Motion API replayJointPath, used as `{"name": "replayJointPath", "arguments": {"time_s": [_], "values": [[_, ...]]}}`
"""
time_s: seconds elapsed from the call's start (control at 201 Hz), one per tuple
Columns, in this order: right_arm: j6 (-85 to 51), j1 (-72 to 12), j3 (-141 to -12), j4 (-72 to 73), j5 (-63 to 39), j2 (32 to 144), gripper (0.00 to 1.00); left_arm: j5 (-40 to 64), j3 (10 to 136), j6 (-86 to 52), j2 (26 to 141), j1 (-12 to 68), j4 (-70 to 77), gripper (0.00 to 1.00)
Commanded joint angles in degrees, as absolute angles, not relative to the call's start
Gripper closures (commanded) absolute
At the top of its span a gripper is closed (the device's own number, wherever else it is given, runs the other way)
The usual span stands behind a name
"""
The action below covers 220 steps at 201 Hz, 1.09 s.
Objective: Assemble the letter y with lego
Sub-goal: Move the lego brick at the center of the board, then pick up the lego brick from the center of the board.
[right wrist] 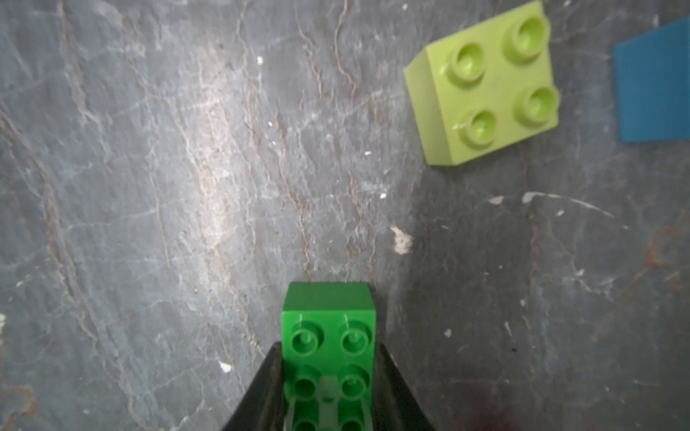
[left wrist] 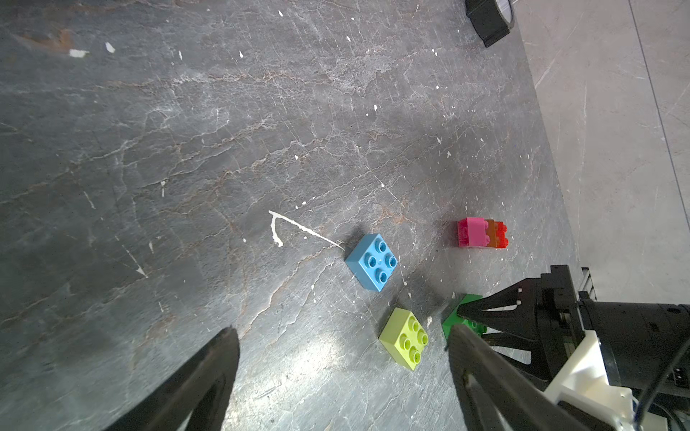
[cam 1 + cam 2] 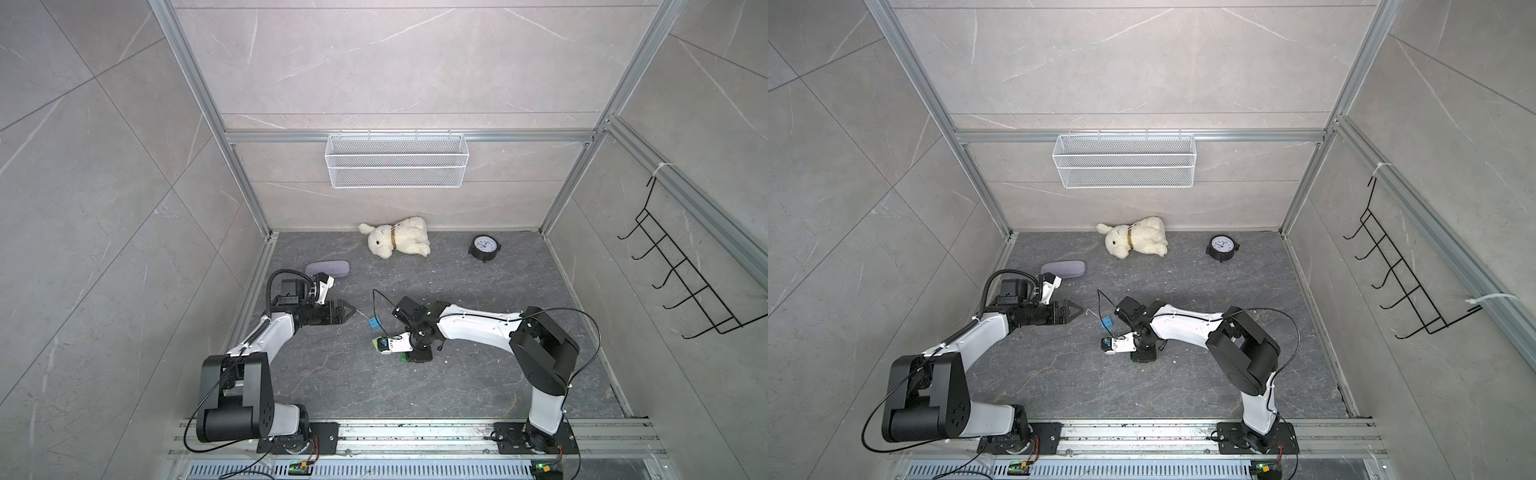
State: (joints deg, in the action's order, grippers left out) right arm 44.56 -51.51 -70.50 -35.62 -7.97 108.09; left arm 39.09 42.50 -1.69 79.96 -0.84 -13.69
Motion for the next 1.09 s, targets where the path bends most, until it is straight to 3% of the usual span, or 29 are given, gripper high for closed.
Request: {"name": "replayJointPath", "arguments": {"time_s": [0.0,0.443,0.587,0.687,0.866,1.09], "values": [[43.4,-50.5,-67.0,-36.5,-7.6,104.0,0.71,39.4,42.5,-0.6,79.5,-0.6,-13.2,0.1],[39.7,-47.1,-54.0,-36.0,-5.3,94.9,0.67,39.6,42.5,-1.1,79.7,-0.6,-12.9,0.1],[39.7,-47.0,-54.7,-36.2,-4.8,94.5,0.58,39.4,42.6,-1.0,79.7,-0.6,-12.9,0.1],[39.0,-47.1,-58.2,-38.0,-4.6,93.5,0.5,39.1,42.8,-0.8,79.5,-0.6,-13.1,0.09],[34.0,-48.4,-68.7,-40.1,-4.8,94.3,0.45,37.3,43.4,-0.5,79.2,-1.0,-13.7,0.09],[4.5,-50.5,-86.1,-41.0,0.8,102.9,0.49,29.3,44.2,-1.1,78.0,-4.5,-14.2,0.08]]}}
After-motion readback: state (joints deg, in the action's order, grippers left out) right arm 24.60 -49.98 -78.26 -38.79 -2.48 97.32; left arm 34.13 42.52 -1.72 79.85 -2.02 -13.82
